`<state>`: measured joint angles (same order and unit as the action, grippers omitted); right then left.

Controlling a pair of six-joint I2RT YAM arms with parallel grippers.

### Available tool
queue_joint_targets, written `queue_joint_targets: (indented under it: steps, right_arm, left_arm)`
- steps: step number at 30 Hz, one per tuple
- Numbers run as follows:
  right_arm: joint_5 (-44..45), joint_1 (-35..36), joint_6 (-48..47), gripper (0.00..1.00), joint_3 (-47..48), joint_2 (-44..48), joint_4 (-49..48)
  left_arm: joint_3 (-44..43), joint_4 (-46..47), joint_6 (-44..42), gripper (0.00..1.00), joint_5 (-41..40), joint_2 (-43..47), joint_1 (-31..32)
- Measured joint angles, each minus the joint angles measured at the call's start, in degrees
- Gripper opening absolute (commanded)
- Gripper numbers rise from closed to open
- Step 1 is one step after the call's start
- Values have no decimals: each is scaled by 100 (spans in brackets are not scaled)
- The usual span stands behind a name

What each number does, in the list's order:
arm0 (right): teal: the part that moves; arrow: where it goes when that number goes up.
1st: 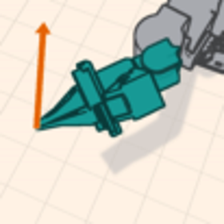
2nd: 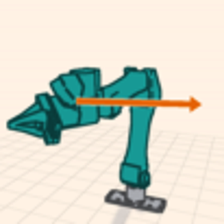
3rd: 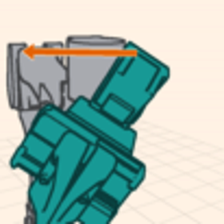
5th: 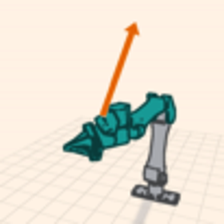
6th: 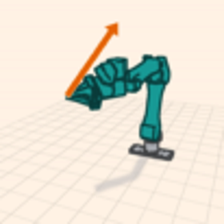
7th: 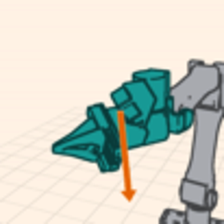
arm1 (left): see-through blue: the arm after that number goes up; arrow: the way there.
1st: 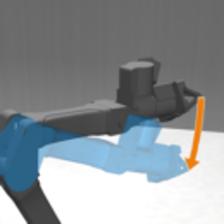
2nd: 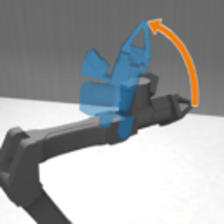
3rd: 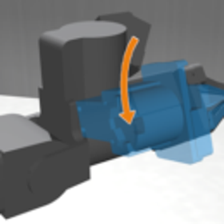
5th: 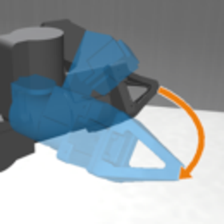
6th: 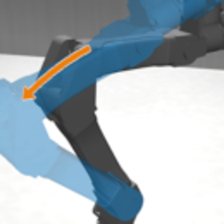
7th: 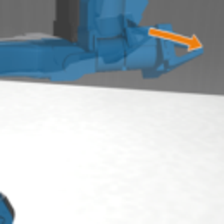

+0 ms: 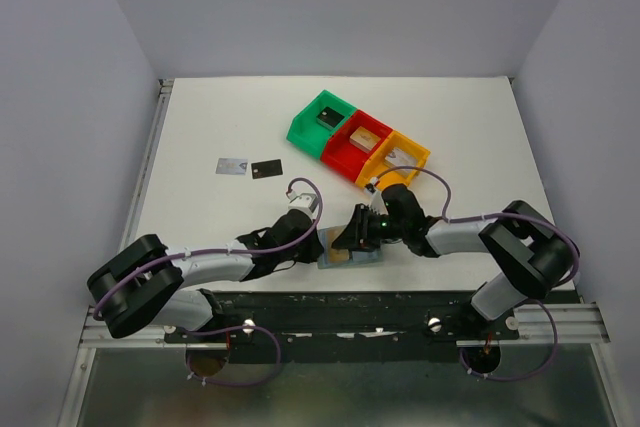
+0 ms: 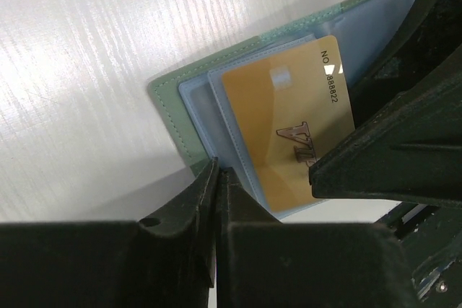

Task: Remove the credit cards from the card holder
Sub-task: Remove the credit card from the card holder.

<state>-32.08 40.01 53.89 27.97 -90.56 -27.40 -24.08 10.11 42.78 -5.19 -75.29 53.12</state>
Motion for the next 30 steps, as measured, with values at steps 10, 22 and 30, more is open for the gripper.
queue_joint_targets:
  steps: [10, 22, 30]
  right_arm:
    - [122, 0, -118, 41, 0, 212, 317]
    - [254, 0, -223, 40, 0, 459, 601]
    - [328, 0, -258, 38, -2, 601, 739]
  left_arm:
    - [-24, 11, 44, 1, 0, -55, 15]
    - [-33, 24, 98, 0, -13, -79, 15]
    - [-33, 24, 129, 0, -31, -79, 15]
